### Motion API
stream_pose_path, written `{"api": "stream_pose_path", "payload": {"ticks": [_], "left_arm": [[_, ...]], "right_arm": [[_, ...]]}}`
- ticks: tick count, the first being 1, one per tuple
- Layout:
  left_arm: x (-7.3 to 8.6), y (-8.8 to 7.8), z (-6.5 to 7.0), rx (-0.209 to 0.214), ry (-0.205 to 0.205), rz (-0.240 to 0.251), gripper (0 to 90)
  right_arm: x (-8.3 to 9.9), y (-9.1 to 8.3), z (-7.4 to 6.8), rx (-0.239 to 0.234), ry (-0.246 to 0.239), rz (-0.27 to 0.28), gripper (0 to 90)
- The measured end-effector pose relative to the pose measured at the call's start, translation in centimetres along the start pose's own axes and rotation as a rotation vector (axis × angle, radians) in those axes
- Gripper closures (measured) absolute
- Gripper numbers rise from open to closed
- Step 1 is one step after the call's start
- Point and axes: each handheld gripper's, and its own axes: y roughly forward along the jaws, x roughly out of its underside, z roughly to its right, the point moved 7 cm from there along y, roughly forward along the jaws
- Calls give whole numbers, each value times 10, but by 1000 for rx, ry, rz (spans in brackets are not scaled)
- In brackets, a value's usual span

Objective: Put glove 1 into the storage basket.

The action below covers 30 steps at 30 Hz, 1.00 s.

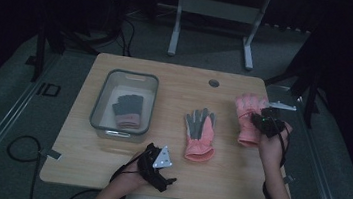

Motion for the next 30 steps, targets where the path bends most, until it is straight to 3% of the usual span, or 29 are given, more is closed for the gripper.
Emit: {"api": "stream_pose_path", "payload": {"ticks": [2,3,6,13,30], "left_arm": [[0,0,0,1,3,-2,15],[0,-1,1,1,7,0,15],[0,-1,1,0,8,3,15],[0,0,1,-4,13,-2,15],[1,0,1,-12,20,-9,15]], "right_arm": [[3,-2,-3,4,1,-3,855],[10,-8,-7,-13,38,1,855],[20,-12,-11,-12,60,2,855],[45,-9,-17,9,90,-33,855],[83,24,1,44,158,-103,845]]}}
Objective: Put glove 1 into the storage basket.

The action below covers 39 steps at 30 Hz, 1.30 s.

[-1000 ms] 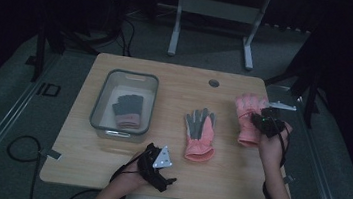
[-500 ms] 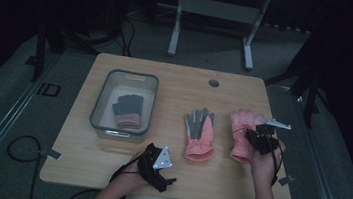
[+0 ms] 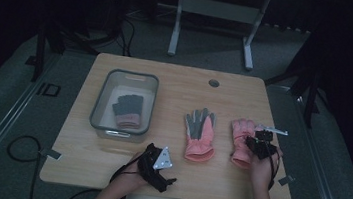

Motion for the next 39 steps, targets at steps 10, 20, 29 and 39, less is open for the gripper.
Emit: {"api": "stream_pose_path", "payload": {"ticks": [10,20,29,39], "left_arm": [[0,0,-1,3,-3,4,15],[0,0,-1,-1,6,-4,15],[0,0,-1,0,1,1,15],[0,0,0,1,9,-5,15]], "right_arm": [[-7,-9,5,-40,-71,-21,751],[-21,-29,11,-176,-284,-25,646],[-8,-5,11,-152,-349,-113,577],[1,7,8,-91,-294,-120,830]]}}
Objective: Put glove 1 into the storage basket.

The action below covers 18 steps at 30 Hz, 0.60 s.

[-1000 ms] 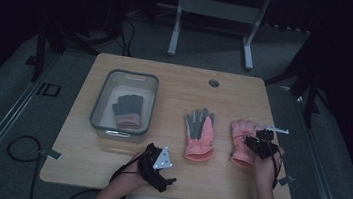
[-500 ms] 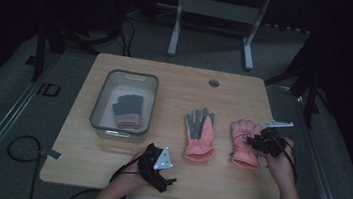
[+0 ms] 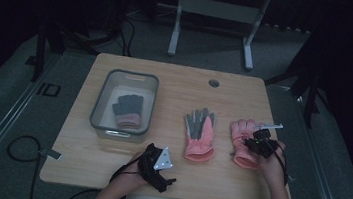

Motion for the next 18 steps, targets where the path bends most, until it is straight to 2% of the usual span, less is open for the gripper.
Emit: {"api": "stream_pose_path", "payload": {"ticks": [3,4,5,10,13,15,16,18], "left_arm": [[0,0,0,-1,-2,1,15],[0,0,0,-1,-2,1,15],[0,0,0,-1,-2,0,15],[0,0,0,-2,-3,2,15],[0,0,-1,-3,-1,1,15],[0,0,-1,-3,0,2,15],[0,0,-1,-3,-1,2,15],[0,0,-1,-4,3,1,15]], "right_arm": [[-1,-5,0,-7,61,26,863],[-1,-5,0,-7,61,26,863],[-6,-13,0,11,60,46,868],[-21,-32,2,23,114,102,869],[-33,-51,-2,18,120,149,869],[-37,-57,-5,14,120,166,870],[-46,-68,-12,20,109,182,869],[-53,-75,-19,17,99,195,869]]}}
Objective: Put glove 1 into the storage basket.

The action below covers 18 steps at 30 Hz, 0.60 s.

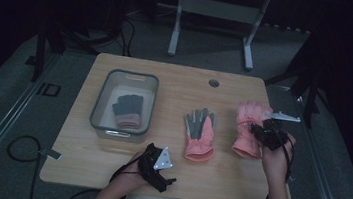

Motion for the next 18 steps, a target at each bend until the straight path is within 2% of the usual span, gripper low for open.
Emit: {"api": "stream_pose_path", "payload": {"ticks": [4,5,7,8,9,11,13,14,15,18], "left_arm": [[0,0,0,-6,5,1,15],[-1,-1,0,-4,3,5,15],[0,0,0,-4,1,4,15],[0,0,0,-3,-1,4,15],[0,0,0,-2,0,3,15],[0,0,0,-1,0,4,15],[0,0,0,-3,-2,7,15],[0,0,0,-3,-2,7,15],[0,-1,0,-6,1,8,15],[0,-1,-1,-7,-3,12,15]], "right_arm": [[-7,-5,-9,-4,-5,13,869],[-16,-11,-25,-33,-20,27,869],[-21,-15,-37,-41,-42,33,869],[-21,-15,-37,-41,-42,33,869],[-26,-17,-49,-50,-58,37,869],[-32,-18,-60,-60,-71,38,868],[-36,-19,-72,-76,-78,40,868],[-36,-19,-72,-76,-78,40,868],[-40,-19,-83,-88,-85,43,868],[-44,-18,-97,-94,-86,42,868]]}}
